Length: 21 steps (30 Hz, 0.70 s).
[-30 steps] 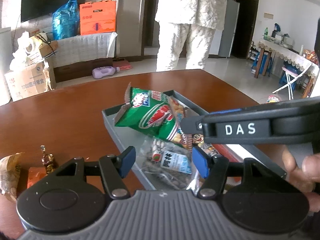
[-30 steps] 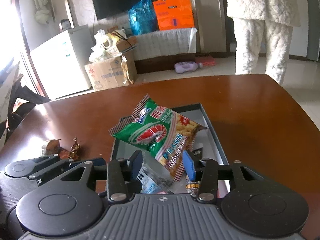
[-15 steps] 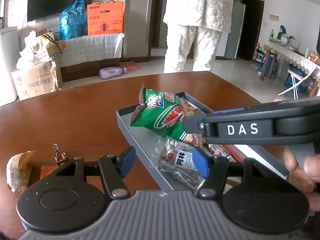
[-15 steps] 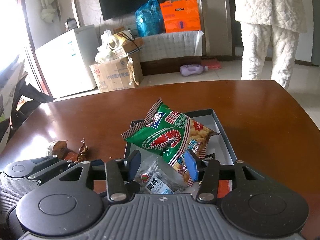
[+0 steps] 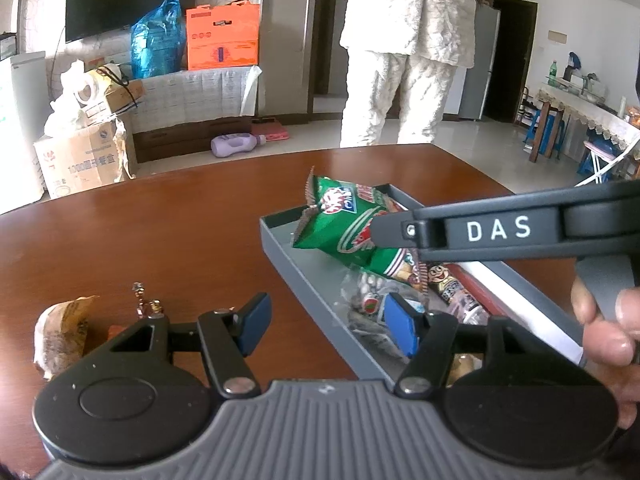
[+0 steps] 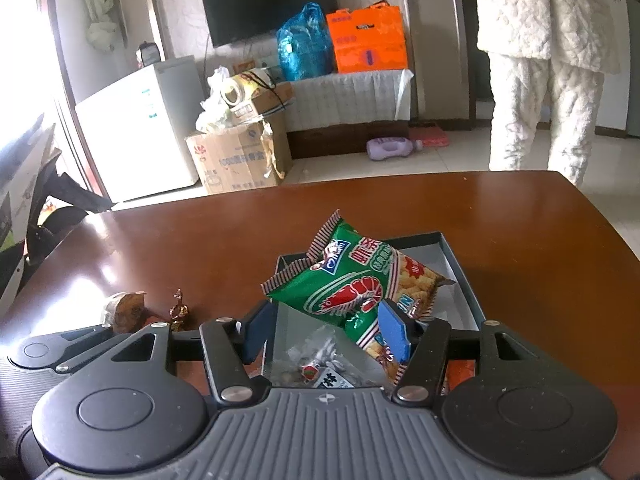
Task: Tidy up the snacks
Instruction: 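Withdraw both grippers from grey box toward remaining snacks on table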
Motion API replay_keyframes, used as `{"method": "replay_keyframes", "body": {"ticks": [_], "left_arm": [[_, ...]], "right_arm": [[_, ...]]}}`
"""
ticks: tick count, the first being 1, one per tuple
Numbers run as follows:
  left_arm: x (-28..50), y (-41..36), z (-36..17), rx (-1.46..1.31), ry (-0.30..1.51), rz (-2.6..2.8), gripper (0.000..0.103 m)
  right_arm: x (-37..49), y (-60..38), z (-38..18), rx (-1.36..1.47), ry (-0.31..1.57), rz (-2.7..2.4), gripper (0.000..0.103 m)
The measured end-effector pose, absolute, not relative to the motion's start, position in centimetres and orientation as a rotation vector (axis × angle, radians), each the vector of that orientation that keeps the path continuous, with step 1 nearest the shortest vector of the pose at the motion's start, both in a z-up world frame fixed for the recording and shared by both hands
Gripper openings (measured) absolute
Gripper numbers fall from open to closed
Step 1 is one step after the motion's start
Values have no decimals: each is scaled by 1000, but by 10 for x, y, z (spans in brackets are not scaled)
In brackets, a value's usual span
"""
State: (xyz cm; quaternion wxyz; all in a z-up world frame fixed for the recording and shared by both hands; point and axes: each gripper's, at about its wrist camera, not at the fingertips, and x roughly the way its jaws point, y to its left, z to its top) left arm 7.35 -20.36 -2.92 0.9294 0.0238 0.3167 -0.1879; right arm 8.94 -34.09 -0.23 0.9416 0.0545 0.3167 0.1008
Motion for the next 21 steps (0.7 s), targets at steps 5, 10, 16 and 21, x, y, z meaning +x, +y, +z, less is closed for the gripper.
{"method": "replay_keyframes", "body": {"ticks": [5,10,16,21], "left_arm": [[69,-192,-27,54,647,-371,63],[67,-181,-24,56,646,-344,63],[64,-162,-21,58,647,-299,63],[60,-146,-17,59,647,-276,63]], "right_arm": [[90,-334,0,105,640,215,61],[90,-327,1,103,640,227,61],[91,-319,3,100,642,241,62],[92,-310,3,87,641,253,65]]}}
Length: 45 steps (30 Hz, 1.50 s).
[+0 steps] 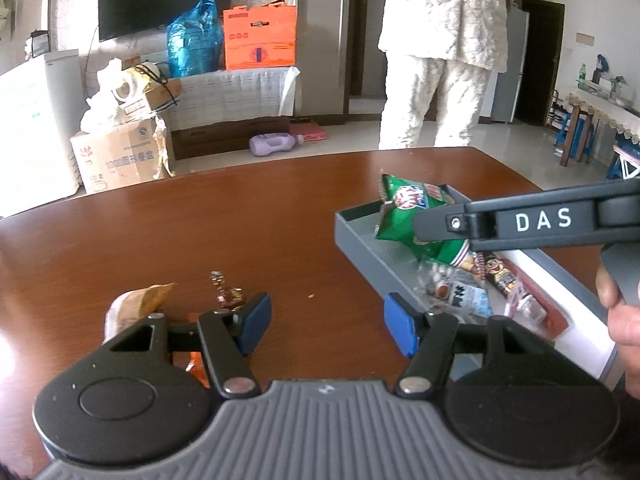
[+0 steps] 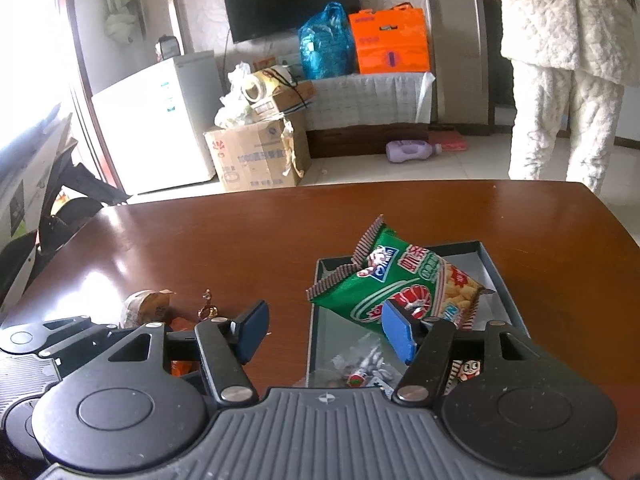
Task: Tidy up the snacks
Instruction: 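Withdraw both grippers from grey box toward remaining snacks on table, then grasp clear-wrapped white candy with left gripper while right gripper grasps orange pastry packet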
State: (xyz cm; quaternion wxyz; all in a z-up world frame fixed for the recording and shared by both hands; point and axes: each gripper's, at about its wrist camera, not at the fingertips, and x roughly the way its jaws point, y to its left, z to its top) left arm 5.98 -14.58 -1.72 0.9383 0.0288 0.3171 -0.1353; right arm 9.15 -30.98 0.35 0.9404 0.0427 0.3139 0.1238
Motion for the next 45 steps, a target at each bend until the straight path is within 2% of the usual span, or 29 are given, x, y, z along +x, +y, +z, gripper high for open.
{"method": "replay_keyframes", "body": {"ticks": [24,27,45], "left_arm": [[27,-63,-17,56,677,-143,63],[25,-60,-17,54,678,-124,63],[2,-11,-38,50,730,-32,63]], "right_arm": [[100,-252,-4,37,662,364,69],[101,-247,-4,34,662,368,73],[111,-202,-25,-20,724,437,76]]}}
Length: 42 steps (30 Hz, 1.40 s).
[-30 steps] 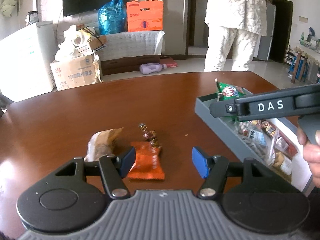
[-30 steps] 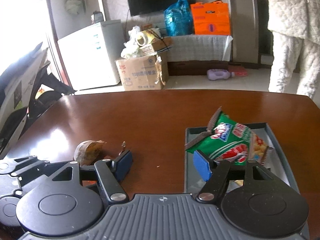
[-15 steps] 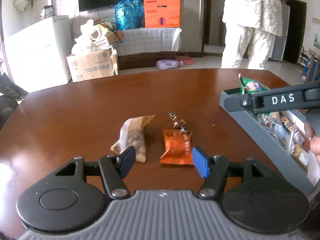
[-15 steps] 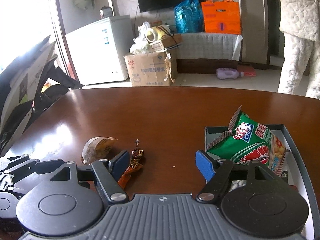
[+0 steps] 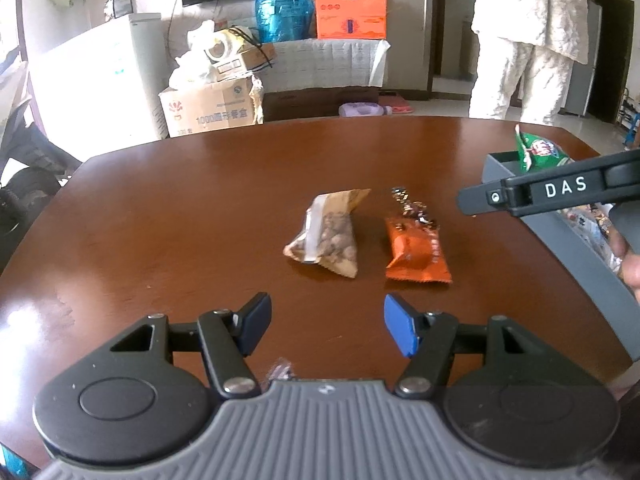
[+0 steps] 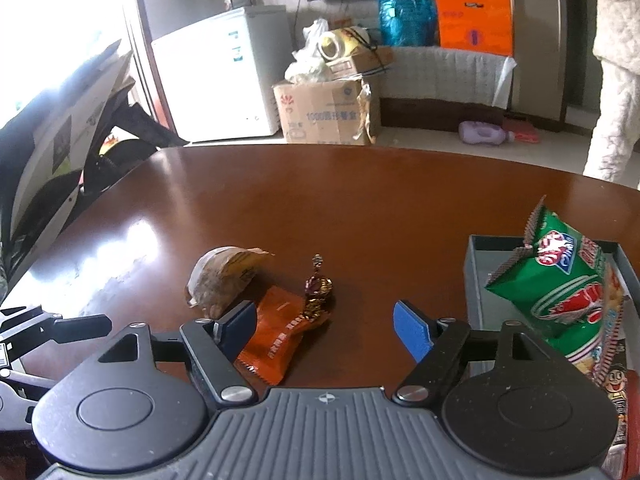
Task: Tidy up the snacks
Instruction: 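Grasp clear-wrapped white candy with left gripper while right gripper grasps orange pastry packet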
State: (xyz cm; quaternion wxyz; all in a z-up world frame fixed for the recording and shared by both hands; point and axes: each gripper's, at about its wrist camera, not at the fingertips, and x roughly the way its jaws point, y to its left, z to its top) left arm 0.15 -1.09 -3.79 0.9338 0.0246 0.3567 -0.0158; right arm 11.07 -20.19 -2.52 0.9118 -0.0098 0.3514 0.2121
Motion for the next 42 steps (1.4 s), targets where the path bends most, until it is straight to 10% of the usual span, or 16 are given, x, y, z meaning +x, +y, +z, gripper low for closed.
{"method": "replay_keyframes", "body": {"ticks": [42], "left_arm": [[-13,13,-77,26,810,-36,63]], "right_arm": [[119,-145,-65,-86,831,501,78]]}}
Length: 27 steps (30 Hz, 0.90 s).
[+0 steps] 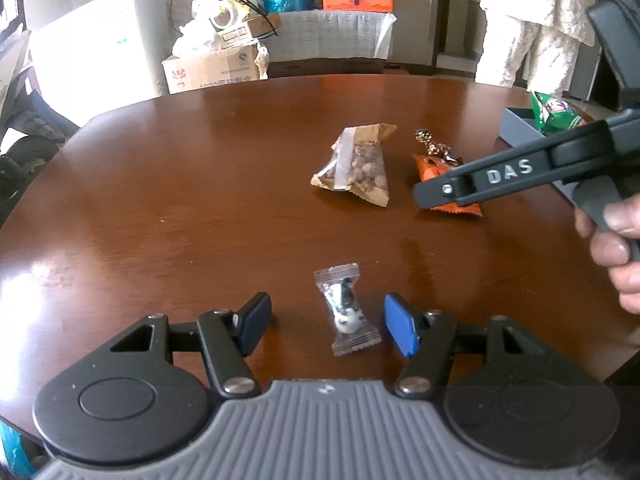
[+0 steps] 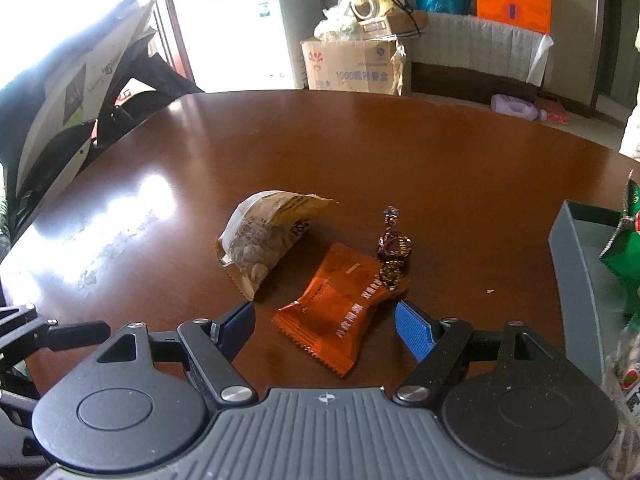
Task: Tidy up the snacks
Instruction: 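Grasp clear-wrapped white candy with left gripper while right gripper grasps orange pastry packet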
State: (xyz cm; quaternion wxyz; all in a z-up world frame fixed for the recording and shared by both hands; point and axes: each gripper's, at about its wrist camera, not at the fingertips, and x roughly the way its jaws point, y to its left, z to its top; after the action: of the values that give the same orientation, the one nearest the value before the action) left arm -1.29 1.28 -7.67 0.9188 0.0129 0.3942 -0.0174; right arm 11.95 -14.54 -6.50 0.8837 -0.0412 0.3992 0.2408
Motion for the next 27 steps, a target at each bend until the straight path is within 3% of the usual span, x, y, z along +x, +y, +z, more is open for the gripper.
{"method": "replay_keyframes", "body": {"ticks": [22,27], "left_arm": [[-4,13,-83,-13,787,-78,62],[-3,12,-84,8,775,-63,49]], "right_arm": [[125,-127,-73,-71,835,489,73],[125,-123,-74,-105,816,475,66]]}}
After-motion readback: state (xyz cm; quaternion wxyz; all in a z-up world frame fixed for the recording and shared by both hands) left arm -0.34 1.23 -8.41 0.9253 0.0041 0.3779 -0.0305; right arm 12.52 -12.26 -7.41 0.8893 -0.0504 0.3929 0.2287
